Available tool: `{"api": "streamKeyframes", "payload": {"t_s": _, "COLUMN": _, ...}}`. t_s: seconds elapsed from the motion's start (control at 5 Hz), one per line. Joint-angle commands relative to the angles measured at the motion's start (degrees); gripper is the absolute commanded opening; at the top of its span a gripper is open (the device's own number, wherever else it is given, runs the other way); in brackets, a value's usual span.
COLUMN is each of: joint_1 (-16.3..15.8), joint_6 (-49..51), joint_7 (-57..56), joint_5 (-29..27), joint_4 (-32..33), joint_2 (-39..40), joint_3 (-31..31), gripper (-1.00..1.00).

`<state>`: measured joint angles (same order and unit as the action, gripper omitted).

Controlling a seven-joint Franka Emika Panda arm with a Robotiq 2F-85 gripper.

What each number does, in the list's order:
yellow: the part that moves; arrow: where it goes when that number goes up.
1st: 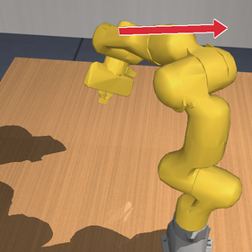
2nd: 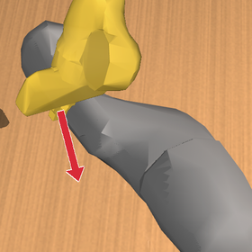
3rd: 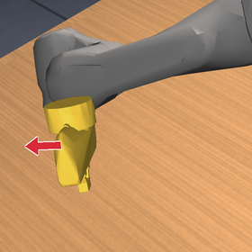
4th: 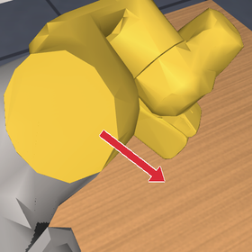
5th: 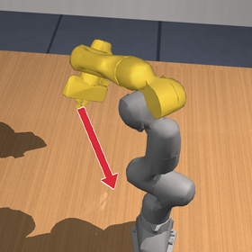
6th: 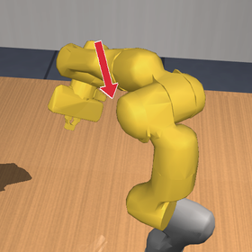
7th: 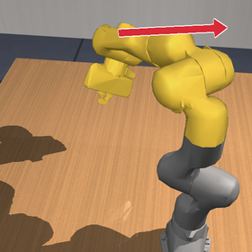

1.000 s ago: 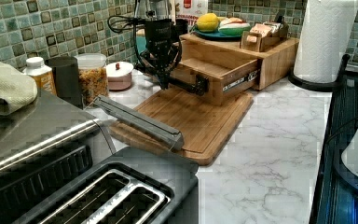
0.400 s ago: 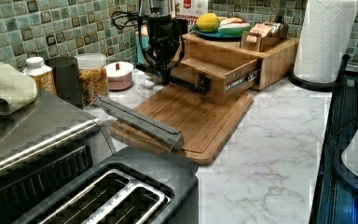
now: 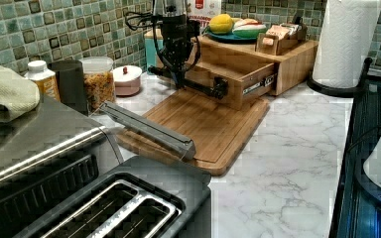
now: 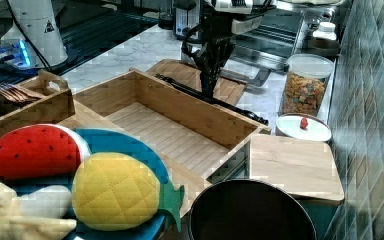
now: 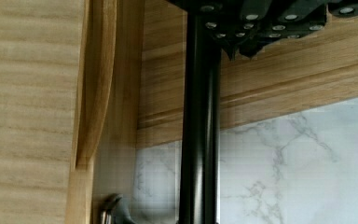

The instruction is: Close the drawer.

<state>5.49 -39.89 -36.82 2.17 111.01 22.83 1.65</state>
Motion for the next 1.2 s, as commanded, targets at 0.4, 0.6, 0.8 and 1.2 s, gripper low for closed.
{"api": "streamKeyframes", "payload": {"t_s": 0.4, "joint_1": 17.8, "joint_6": 9.2, "joint_7": -12.7, "joint_5": -2.8, "joint_4": -9.2, "joint_2": 1.9, "joint_3": 10.1, "gripper": -1.00}}
{"api": "streamKeyframes", "payload": {"t_s": 0.6, "joint_1": 20.3, "joint_6": 8.3, "joint_7": -11.9, "joint_5": 0.4, "joint_4": -9.0, "joint_2": 1.2, "joint_3": 10.6, "gripper": -1.00}}
{"api": "streamKeyframes", "payload": {"t_s": 0.8, "joint_1": 19.9, "joint_6": 10.3, "joint_7": -10.4, "joint_5": 2.8, "joint_4": -8.9, "joint_2": -0.3, "joint_3": 12.7, "gripper": -1.00}}
{"api": "streamKeyframes", "payload": {"t_s": 1.2, "joint_1": 17.9, "joint_6": 11.2, "joint_7": 0.0, "joint_5": 9.4, "joint_4": -6.1, "joint_2": -3.1, "joint_3": 14.2, "gripper": -1.00}}
